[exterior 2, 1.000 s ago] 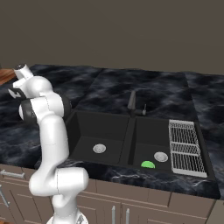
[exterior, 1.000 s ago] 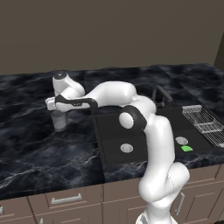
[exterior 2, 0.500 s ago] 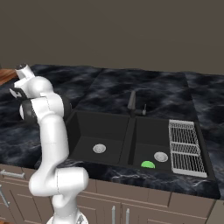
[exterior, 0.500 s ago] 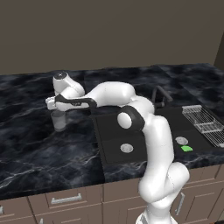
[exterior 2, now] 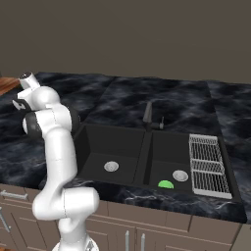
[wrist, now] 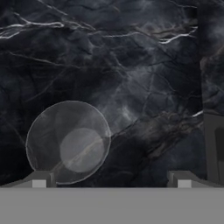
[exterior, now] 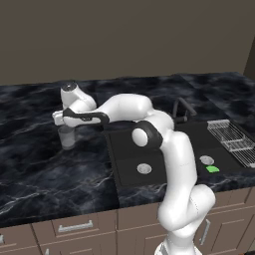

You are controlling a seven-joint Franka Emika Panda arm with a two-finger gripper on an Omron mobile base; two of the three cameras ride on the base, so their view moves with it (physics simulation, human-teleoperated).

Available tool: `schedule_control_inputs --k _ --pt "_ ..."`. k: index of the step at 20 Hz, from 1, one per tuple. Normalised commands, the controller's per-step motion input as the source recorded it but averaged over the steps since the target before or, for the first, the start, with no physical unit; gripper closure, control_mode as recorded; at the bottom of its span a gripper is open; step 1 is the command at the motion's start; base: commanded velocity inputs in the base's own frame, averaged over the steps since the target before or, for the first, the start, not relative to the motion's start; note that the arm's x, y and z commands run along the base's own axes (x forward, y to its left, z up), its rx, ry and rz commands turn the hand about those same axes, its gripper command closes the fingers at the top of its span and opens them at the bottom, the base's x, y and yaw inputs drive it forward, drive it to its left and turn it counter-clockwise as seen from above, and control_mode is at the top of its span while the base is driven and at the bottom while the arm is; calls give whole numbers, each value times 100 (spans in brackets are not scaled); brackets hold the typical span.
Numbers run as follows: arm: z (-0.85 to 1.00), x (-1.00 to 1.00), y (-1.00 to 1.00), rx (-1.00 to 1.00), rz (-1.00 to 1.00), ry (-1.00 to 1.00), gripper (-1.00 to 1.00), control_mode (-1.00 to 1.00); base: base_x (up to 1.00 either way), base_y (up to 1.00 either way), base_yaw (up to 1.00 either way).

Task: Move any existing items from the left basin to the right basin for drying. Then move the glass cup from the counter to the left basin of the sink for washing.

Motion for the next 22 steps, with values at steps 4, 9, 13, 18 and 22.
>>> schedule_control_inputs --k 4,9,13,18,22 --pt "-14 9 0 0 0 0 -100 -100 0 0 0" --pt "-13 8 0 0 0 0 -100 -100 0 0 0" --pt "-13 9 0 0 0 1 -100 -100 0 0 0" --pt "-13 4 0 0 0 0 -100 -100 0 0 0" --pt "-11 1 0 0 0 0 -100 -100 0 0 0"
